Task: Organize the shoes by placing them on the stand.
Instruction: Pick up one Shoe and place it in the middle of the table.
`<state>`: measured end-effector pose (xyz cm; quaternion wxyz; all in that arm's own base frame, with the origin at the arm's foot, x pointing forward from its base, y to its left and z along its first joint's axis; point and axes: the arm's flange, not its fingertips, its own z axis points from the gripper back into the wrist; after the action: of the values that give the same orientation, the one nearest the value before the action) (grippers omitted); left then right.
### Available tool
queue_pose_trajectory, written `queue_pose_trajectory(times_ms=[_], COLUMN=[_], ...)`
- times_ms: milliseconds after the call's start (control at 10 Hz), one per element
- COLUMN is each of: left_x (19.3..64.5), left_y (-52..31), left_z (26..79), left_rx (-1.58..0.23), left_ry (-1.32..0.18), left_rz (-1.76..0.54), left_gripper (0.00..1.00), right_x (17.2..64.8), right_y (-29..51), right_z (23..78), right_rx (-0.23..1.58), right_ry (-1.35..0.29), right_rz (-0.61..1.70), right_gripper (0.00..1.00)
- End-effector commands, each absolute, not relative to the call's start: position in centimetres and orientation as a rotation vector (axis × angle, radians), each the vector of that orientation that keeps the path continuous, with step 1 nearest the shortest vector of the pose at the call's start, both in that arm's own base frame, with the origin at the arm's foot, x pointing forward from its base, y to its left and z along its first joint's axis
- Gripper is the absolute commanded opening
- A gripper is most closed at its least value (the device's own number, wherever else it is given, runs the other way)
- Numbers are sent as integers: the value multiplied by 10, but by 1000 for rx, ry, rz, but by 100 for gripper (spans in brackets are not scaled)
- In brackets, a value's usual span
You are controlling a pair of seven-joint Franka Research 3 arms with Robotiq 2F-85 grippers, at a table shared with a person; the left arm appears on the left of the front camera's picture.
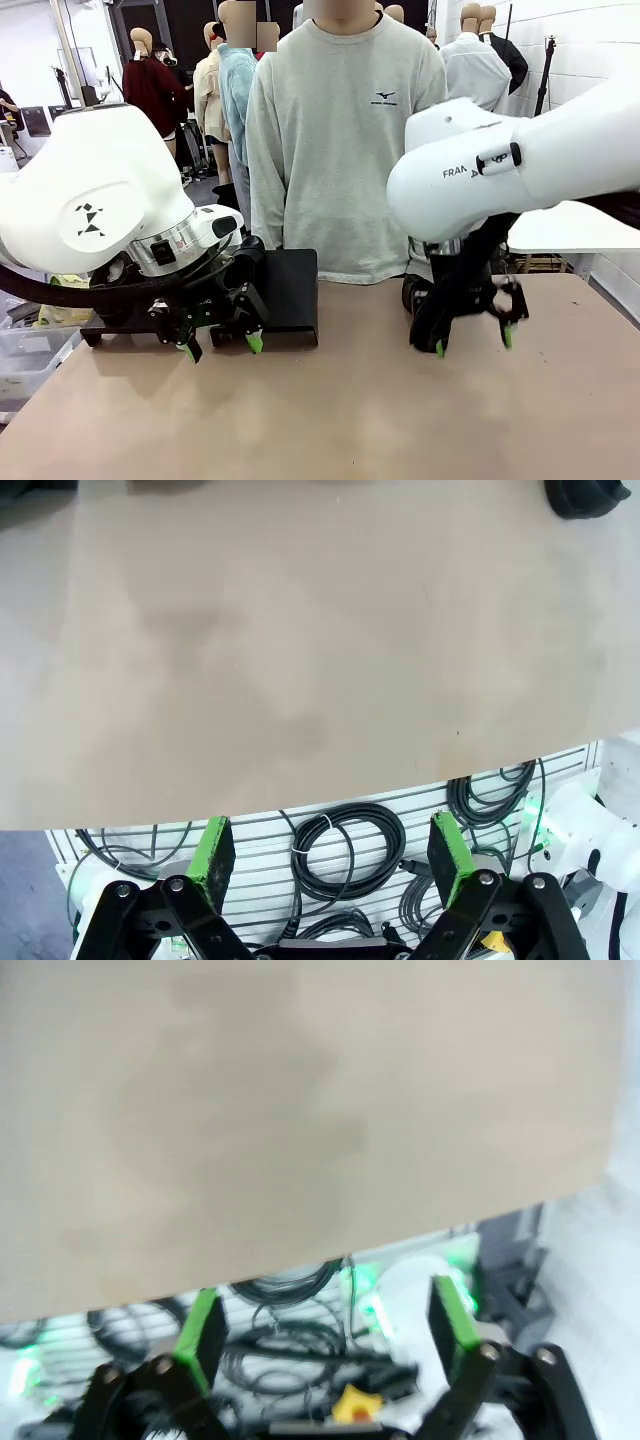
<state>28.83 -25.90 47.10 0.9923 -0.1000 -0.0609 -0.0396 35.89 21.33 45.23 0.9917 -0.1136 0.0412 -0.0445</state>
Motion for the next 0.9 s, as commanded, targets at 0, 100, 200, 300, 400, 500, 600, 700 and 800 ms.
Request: queue_pose_trajectory(times_ms=[0, 100, 200, 300, 400, 500, 600, 700, 800], left_x=[288, 288, 288, 288, 288, 288, 288, 288, 288], left_y=[-258, -258, -258, -258, -258, -258, -258, -258, -258], left_z=[470, 470, 470, 470, 470, 470, 470, 470, 470], left_rx=[-204, -204, -204, -204, -204, -204, -204, -204, -204], left_ry=[-115, -115, -115, -115, -115, -115, -115, -115, -115], left_rz=[-73, -73, -73, -73, -73, -73, -73, -73, -73], left_gripper=[100, 100, 100, 100, 100, 100, 100, 100, 100], right_x=[416, 449, 472, 497, 516, 536, 547, 554, 559], right_y=[209, 208, 208, 209, 208, 210, 213, 216, 218], right_z=[479, 484, 481, 474, 467, 452, 438, 425, 413], right_rx=[-290, -292, -279, -238, -213, -153, -81, -42, -23], right_ry=[9, -32, -64, -88, -94, -79, -70, -58, -46], right_rz=[17, 47, 64, 79, 75, 66, 39, 25, 15], right_gripper=[100, 100, 100, 100, 100, 100, 100, 100, 100])
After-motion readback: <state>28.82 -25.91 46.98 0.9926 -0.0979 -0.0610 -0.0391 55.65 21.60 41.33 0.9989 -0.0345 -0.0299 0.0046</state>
